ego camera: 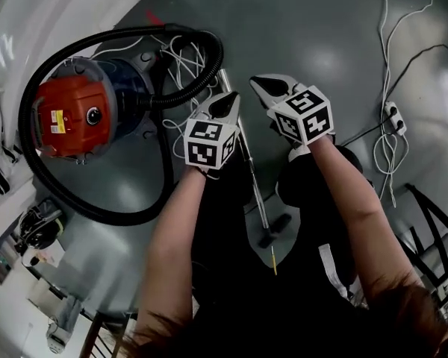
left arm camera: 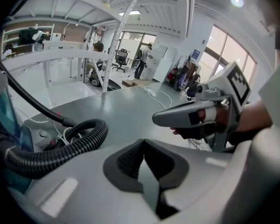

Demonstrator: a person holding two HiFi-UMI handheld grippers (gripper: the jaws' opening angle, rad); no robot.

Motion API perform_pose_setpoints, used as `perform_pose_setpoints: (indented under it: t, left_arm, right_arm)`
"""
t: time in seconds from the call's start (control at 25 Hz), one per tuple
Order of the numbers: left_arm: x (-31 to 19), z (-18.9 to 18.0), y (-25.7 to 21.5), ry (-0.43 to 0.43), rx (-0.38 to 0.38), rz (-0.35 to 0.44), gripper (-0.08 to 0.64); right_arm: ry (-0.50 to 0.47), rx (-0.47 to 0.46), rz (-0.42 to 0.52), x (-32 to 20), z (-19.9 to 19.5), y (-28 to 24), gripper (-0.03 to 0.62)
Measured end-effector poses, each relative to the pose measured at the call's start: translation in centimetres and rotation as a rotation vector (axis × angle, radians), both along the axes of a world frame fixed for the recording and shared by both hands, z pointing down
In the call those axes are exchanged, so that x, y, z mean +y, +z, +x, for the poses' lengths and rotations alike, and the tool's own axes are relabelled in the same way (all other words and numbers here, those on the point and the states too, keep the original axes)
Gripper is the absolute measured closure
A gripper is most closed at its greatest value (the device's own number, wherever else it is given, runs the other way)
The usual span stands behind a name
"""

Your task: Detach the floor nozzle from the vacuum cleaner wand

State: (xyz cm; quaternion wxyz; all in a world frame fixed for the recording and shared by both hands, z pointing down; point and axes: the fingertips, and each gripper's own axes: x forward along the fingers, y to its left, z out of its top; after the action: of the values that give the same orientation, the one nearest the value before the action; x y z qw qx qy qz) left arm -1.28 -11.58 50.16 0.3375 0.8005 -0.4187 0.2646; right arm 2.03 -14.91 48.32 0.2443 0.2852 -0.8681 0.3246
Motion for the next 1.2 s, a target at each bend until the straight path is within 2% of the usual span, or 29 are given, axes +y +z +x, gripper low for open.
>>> perform_pose_setpoints:
  t: [0.08, 0.2, 0.36, 0.48, 0.6, 0.72, 0.8, 0.92, 1.04, 1.16, 1.2]
  left_arm:
    - [-1.5, 0.2, 1.4, 0.004, 0.023, 0.027, 0.551]
    - [-3.4, 0.2, 2.9, 0.027, 0.014, 0.078, 0.551]
    - [-5.7, 0.2, 3.9, 0.007, 0.037, 0.15, 0.551]
    - [-6.8, 0.8, 4.2, 0.022, 0.031, 0.222, 0.551]
    - [-7.8, 0.4, 4.2, -0.006, 0.081, 0.25, 0.551]
    - [-7.2, 0.5, 4.7, 0.055, 0.097, 0.267, 0.551]
    - [-6.9, 0.7, 5.1, 0.091, 0.104, 0.282, 0.551]
    - [-6.9, 0.5, 5.7, 0.088, 0.109, 0.29, 0.551]
    - [-7.1, 0.4, 6.0, 0.102, 0.071, 0.312, 0.551]
    - [-6.7, 0.6, 6.1, 0.125, 0.019, 0.332, 0.551]
    - [-6.7, 0.6, 6.1, 0.125, 0.028, 0.334, 0.551]
  right_arm:
    - [0.017, -0.018, 0.014, -1.7, -0.5, 1.4, 0.595]
    - [0.044, -0.062, 0.045, -4.0, -1.3, 2.8, 0.595]
    - [-0.061, 0.061, 0.198, -5.3, -2.2, 5.5, 0.595]
    - [-0.057, 0.034, 0.162, -6.0, -2.5, 7.2, 0.595]
    - [-0.023, -0.015, 0.139, -7.0, -2.3, 8.0, 0.595]
    - [0.01, -0.026, 0.1, -7.2, -2.4, 9.8, 0.595]
    - [0.018, -0.01, 0.095, -7.2, -2.5, 11.2, 0.594]
    - [0.007, 0.002, 0.091, -6.8, -2.9, 13.3, 0.594]
    - [-0.006, 0.026, 0.061, -6.0, -2.9, 15.8, 0.594]
    - [-0.024, 0.099, -0.001, -4.4, -2.9, 19.2, 0.59]
    - [-0.036, 0.107, -0.026, -3.8, -3.3, 20.3, 0.565]
